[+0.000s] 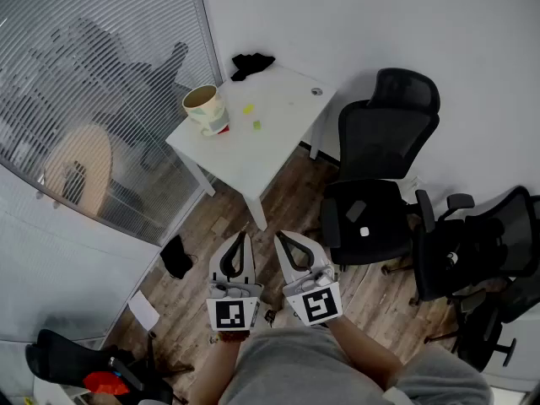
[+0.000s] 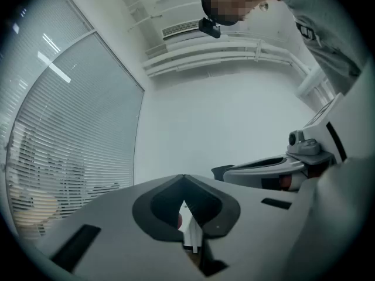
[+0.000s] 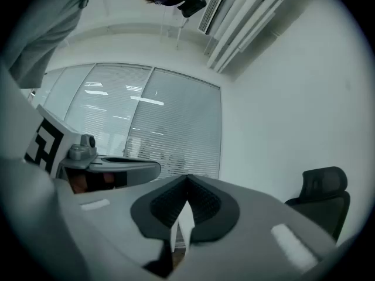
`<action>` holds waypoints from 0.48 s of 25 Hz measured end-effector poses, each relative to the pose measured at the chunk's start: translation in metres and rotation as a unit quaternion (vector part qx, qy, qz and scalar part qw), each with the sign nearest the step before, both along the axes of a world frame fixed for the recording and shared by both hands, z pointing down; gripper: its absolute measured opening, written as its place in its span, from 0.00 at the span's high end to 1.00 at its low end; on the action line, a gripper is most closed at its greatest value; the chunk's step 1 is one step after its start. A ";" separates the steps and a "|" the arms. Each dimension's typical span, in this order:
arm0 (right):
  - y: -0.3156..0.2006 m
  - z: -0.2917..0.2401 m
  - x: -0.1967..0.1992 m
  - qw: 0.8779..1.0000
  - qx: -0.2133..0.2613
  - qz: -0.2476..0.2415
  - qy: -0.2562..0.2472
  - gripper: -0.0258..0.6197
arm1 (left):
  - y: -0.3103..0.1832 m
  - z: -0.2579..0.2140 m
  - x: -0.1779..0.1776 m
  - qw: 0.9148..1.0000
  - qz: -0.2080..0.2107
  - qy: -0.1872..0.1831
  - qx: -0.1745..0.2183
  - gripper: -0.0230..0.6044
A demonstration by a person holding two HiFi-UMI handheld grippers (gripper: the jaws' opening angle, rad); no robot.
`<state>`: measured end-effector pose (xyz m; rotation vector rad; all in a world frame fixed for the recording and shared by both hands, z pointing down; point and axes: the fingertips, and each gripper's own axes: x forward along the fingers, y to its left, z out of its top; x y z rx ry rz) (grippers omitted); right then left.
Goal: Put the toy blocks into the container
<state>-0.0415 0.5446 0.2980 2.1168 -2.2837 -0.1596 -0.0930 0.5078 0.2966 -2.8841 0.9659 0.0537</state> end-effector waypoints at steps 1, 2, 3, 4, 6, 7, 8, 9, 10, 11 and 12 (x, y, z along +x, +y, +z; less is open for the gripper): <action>0.001 0.001 0.000 1.000 0.000 -0.002 0.000 0.94 | 0.002 0.001 0.001 1.000 -0.001 0.001 -0.007 0.97; 0.003 0.002 0.001 1.000 0.001 -0.004 0.001 0.94 | 0.004 0.002 0.002 1.000 -0.001 0.003 -0.013 0.97; 0.003 0.003 0.002 1.000 0.003 -0.005 0.001 0.94 | 0.005 0.003 0.002 1.000 -0.001 0.005 -0.013 0.97; 0.004 0.004 0.002 1.000 0.003 -0.005 0.001 0.94 | 0.005 0.003 0.002 1.000 -0.001 0.006 -0.010 0.97; 0.002 0.006 0.004 1.000 -0.003 -0.006 0.002 0.94 | 0.003 0.006 0.001 1.000 -0.002 0.005 -0.010 0.97; 0.001 0.008 0.005 1.000 -0.006 -0.005 0.002 0.94 | 0.000 0.009 0.000 1.000 -0.002 0.005 -0.013 0.97; -0.001 0.009 0.007 1.000 -0.009 -0.004 0.001 0.94 | -0.003 0.011 0.000 1.000 -0.001 0.006 -0.016 0.97; -0.004 0.011 0.009 1.000 -0.011 -0.002 0.000 0.94 | -0.007 0.014 0.001 1.000 0.001 0.007 -0.019 0.97; -0.008 0.013 0.012 1.000 -0.013 -0.001 0.000 0.94 | -0.012 0.016 0.003 1.000 0.003 0.007 -0.023 0.97; -0.012 0.015 0.015 1.000 -0.016 0.000 0.001 0.94 | -0.017 0.018 0.005 1.000 0.005 0.008 -0.027 0.97; -0.016 0.017 0.018 1.000 -0.019 0.001 0.003 0.94 | -0.022 0.020 0.008 0.999 0.009 0.009 -0.031 0.97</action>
